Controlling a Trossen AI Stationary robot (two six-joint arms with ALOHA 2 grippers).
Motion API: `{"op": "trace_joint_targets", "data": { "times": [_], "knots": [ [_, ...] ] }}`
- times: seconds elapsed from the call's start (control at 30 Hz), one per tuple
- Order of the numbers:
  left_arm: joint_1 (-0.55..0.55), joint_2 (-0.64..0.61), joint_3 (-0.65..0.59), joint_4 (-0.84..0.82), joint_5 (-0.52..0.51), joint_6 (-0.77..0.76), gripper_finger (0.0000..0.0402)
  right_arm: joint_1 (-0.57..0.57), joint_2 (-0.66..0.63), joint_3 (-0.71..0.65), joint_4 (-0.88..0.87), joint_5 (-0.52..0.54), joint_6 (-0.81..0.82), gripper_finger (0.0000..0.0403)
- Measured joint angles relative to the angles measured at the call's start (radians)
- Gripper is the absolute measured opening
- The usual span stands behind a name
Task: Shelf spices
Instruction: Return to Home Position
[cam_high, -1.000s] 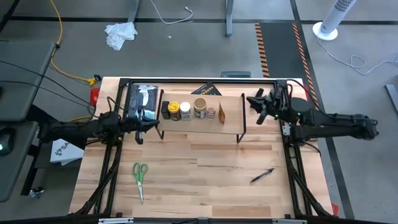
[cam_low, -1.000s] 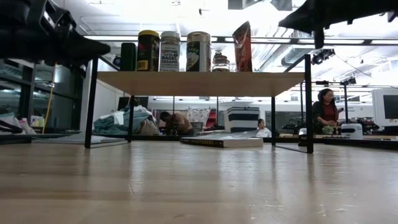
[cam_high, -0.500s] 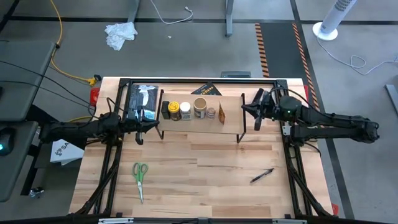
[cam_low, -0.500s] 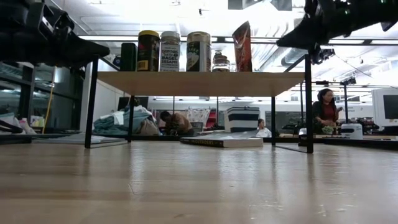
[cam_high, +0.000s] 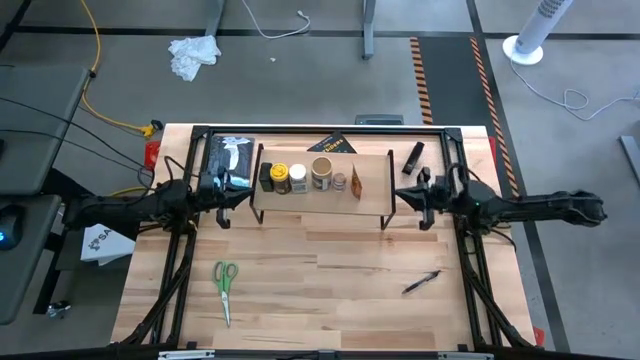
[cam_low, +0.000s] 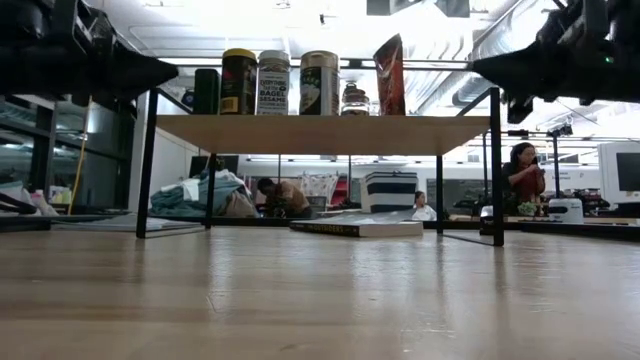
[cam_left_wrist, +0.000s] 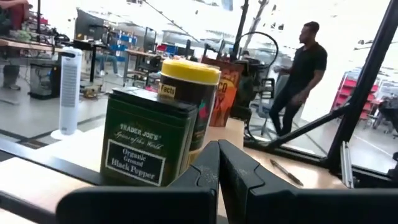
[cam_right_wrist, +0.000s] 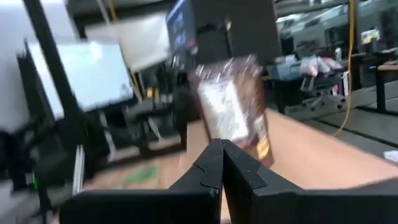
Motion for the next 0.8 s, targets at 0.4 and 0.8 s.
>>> {"op": "trace_joint_targets", "data": {
  "times": [0.4, 0.8],
  "knots": [
    [-0.002, 0.000, 0.005, -0.133, 0.059, 0.051, 0.0000, 0.140, 0.002, 0.014, -0.259, 0.056, -0.057, 0.0000],
    [-0.002, 0.003, -0.001, -0.049, 0.053, 0.044, 0.0001, 0.138, 0.007, 0.001, -0.087, 0.063, -0.122, 0.0000]
  ]
}}
